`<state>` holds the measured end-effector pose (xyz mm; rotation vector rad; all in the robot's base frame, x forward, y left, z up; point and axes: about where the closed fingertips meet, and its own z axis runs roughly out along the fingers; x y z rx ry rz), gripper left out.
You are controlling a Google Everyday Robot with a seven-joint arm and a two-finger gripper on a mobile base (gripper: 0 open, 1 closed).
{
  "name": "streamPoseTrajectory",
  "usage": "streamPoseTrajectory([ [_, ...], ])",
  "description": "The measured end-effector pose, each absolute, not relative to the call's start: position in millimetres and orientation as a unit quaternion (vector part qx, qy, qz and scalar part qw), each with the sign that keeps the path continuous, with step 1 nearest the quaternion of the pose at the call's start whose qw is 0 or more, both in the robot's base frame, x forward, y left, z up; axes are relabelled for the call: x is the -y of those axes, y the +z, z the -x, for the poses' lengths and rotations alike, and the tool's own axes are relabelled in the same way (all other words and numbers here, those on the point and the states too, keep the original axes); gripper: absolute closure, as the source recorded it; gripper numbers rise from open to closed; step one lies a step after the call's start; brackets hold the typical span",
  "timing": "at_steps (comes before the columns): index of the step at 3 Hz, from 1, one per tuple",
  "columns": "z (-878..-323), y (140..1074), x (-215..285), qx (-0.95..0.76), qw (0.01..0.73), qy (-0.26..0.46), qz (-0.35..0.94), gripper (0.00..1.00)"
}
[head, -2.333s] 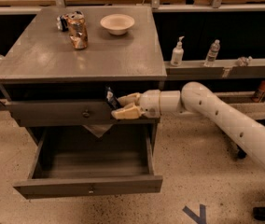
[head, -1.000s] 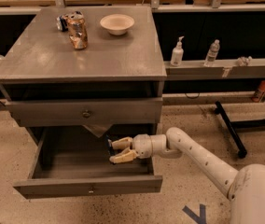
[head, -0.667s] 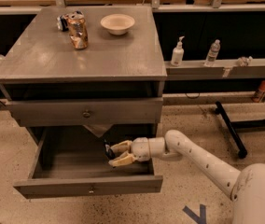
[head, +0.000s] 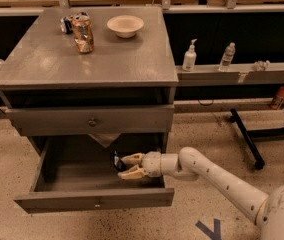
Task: Place rxbar blueberry into middle drawer
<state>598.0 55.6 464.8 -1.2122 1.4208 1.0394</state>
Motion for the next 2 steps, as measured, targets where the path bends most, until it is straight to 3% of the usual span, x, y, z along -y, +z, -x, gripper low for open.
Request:
streamPoseTrajectory([
  [1, -594.9, 454.4, -56.4, -0.634, 0.475, 0.378, 0.479, 0.52],
  [2, -603.5, 448.7, -55.3, -0.640, 0.482, 0.367, 0.473, 0.30],
])
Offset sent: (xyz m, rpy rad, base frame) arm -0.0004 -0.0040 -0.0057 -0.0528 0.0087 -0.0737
